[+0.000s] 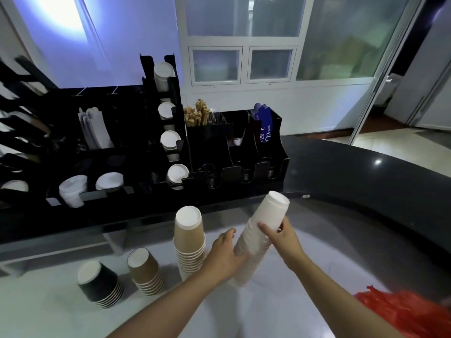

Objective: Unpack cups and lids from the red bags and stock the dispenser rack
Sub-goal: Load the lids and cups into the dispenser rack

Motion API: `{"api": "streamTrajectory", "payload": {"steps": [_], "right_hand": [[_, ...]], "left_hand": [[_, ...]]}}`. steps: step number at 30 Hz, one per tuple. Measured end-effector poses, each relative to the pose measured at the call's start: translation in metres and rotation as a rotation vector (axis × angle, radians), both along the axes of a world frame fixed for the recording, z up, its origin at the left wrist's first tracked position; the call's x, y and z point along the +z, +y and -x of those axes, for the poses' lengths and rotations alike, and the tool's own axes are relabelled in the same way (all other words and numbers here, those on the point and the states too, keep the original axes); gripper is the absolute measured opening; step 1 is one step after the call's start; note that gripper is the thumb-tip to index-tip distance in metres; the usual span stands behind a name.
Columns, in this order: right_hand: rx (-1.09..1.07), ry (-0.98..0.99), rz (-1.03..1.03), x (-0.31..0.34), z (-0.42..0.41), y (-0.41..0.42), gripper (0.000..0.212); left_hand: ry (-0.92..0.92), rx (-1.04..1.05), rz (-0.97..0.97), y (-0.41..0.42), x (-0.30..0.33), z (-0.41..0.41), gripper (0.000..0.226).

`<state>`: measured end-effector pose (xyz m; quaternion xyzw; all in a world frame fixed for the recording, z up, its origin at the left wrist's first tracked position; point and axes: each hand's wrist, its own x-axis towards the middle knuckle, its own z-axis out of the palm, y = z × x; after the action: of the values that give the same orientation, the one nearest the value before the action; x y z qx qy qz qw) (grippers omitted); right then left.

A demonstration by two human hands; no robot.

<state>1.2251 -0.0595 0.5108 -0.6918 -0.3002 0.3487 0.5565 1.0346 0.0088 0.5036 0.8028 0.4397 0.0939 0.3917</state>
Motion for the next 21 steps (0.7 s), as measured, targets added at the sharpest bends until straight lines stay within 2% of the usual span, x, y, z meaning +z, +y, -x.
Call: {"api": "streamTrajectory", "payload": {"steps": [2, 3, 6, 9, 13, 17, 21], "right_hand": [[0.046, 0.184, -0.016, 0.013, -0.014, -0.005, 0.085], [0.08, 0.247, -0.006, 0.019, -0.021, -0.008, 0.082], [0.134, 0.361, 0.008, 0.029, -0.031, -0.016, 0.075], [0.223, 0.416, -0.021, 0.032, -0.035, -0.024, 0.08], [0.224, 0.521, -0.071, 0.035, -0.032, -0.033, 0.088], [0.182, 0.496, -0.104, 0.046, -0.024, -0.029, 0.081], [0.159, 0.452, -0.089, 0.049, -0.02, -0.021, 0.075]], "left_hand": [[0.007, -0.052, 0.021, -0.005, 0.006, -0.007, 0.111], [-0.019, -0.064, 0.05, -0.009, 0.011, -0.013, 0.114], [-0.136, -0.073, 0.196, -0.018, 0.023, -0.027, 0.1], [-0.221, -0.118, 0.327, -0.02, 0.033, -0.035, 0.085], [-0.319, -0.244, 0.548, -0.023, 0.048, -0.035, 0.061], [-0.34, -0.212, 0.697, -0.025, 0.057, -0.035, 0.052], [-0.306, -0.199, 0.731, -0.019, 0.056, -0.034, 0.046]]}}
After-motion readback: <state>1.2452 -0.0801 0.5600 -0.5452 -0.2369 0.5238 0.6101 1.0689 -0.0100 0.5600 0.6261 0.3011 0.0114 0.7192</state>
